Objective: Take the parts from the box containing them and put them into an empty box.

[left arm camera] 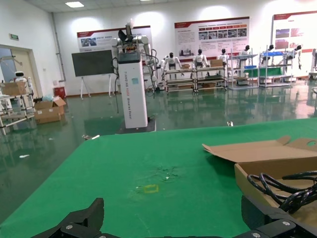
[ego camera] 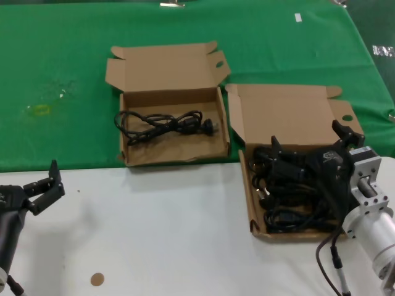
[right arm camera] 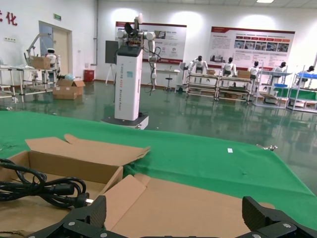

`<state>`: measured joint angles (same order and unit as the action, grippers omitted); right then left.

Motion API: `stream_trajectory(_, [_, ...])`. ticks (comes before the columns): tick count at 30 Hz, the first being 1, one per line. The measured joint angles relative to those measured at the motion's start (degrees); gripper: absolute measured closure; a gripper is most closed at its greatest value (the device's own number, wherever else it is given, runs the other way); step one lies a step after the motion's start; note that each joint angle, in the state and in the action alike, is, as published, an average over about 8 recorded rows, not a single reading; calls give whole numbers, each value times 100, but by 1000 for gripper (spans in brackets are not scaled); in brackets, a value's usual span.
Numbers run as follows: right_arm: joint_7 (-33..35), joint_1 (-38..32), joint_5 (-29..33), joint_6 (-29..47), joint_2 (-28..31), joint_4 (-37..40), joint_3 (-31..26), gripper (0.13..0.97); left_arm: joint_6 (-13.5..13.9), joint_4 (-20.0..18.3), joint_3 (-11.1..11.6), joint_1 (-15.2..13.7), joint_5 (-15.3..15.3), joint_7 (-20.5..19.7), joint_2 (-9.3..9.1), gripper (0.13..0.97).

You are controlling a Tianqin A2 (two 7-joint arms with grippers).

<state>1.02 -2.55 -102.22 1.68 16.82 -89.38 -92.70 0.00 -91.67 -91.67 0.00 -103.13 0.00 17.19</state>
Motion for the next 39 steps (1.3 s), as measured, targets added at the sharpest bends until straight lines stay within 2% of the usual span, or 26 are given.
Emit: stream_trajectory(39, [0,0,0,0,0,0,0,129,0,0,0,0,0,0,0,132])
